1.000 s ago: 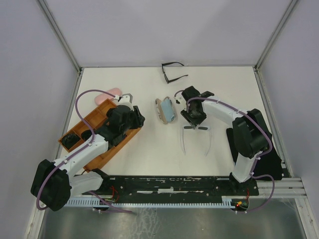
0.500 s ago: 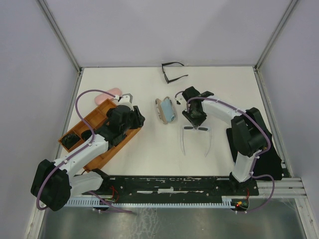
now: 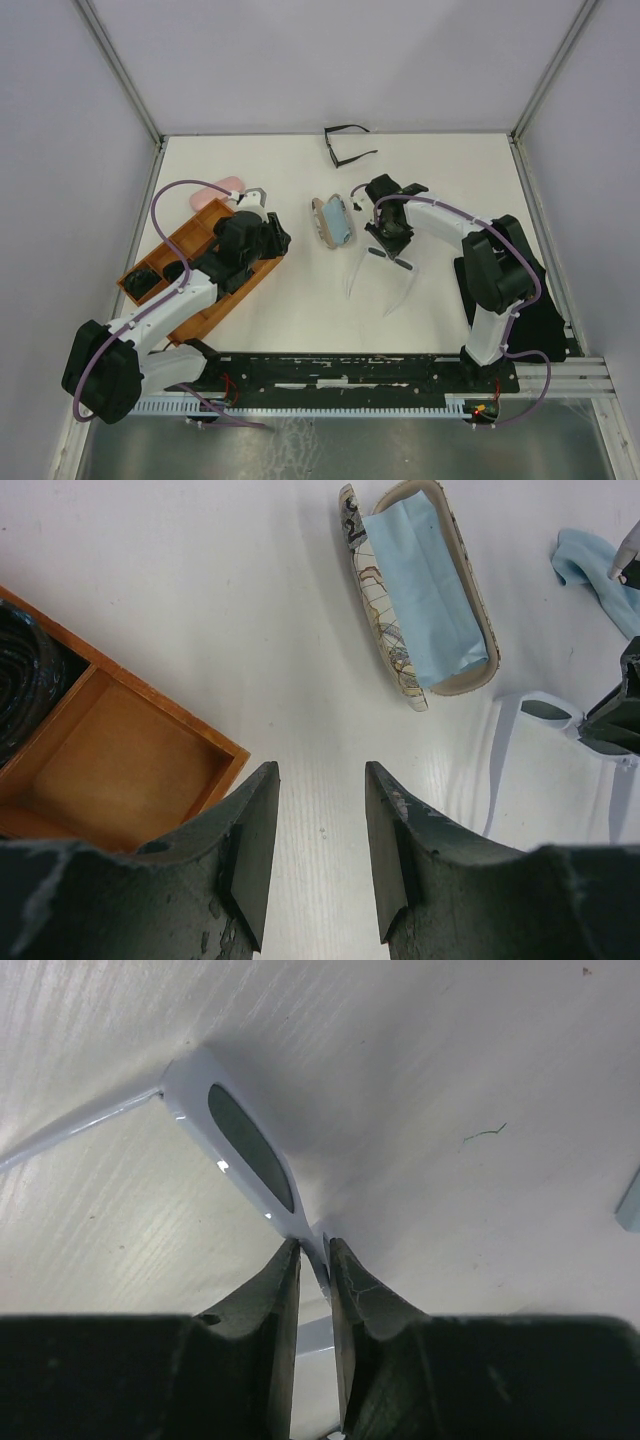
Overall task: Organize the sunglasses
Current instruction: Pick up the sunglasses from the center of the board.
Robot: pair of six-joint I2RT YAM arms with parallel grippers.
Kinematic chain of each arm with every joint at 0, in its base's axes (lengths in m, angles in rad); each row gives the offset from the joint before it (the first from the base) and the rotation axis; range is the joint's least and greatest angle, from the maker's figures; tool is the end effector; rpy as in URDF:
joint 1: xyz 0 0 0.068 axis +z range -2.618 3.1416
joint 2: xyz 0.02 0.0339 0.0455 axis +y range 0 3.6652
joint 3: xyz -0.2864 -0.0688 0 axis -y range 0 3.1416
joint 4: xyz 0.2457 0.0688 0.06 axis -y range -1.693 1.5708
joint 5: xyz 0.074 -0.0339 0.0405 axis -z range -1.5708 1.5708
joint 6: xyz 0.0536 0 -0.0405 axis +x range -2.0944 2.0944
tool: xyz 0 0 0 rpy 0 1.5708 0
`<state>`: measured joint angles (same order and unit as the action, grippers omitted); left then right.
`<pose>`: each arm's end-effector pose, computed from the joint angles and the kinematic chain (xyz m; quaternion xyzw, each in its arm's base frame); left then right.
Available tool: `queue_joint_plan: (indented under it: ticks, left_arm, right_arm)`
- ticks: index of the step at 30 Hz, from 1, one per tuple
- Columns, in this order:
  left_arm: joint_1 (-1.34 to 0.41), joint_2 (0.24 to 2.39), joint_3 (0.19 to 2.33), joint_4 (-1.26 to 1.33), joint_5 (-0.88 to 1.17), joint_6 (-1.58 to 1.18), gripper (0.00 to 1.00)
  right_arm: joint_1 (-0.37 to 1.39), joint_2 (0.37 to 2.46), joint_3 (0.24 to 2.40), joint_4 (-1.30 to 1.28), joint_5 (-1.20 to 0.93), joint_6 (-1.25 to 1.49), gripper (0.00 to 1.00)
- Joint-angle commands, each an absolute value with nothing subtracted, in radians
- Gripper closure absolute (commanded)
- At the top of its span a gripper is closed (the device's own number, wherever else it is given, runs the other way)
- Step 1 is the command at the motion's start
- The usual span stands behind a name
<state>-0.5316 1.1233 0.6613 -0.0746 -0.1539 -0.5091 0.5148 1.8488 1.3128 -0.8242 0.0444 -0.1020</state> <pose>0.2213 -0.1206 0.2510 -0.0283 0.8671 -0.1871 0.4609 0.3207 0.1787 0.1903 -0.2996 0.9480 -0.0001 0.1074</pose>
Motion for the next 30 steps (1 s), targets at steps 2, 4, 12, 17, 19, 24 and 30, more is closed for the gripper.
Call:
queue_joint_plan:
  ticks: [2,4,12,17,19,24,30]
  left_arm:
    - [-0.526,1.122,0.704,-0.058,-0.156,-0.541,0.53]
    - [-0.526,1.122,0.704,-0.058,-0.155,-0.541,0.53]
    - [-0.526,1.12,0.704,-0.058,-0.157,-0.54,0.53]
    - [-0.526,1.12,0.699,-0.055,-0.158,-0.543,0.53]
    - [-0.528,1.12,0.698,-0.055,-0.158,-0.543,0.53]
    - [-0.527,1.118,0.699,-0.056,-0.16,-0.545,0.53]
    - [-0.527,1.109,0.699,-0.067,-0.17,-0.544,0.53]
  right_arm:
    - [0.512,1.818,1.328,-0.809,0.025,-0.057,0.77]
    - [0.511,1.812,1.315,-0.812,0.022,-0.044,0.79]
    - [0.511,1.708,1.216,-0.786,0.086,0.128,0.79]
    - [0.512,1.651,1.138,-0.771,0.062,0.253,0.78]
    - [0.512,1.64,1.116,-0.755,0.043,0.271,0.73]
    - [0.512,1.623,1.102,-0.715,0.033,0.232,0.63]
    - [0.511,1.623,1.128,-0.688,0.017,0.143,0.62]
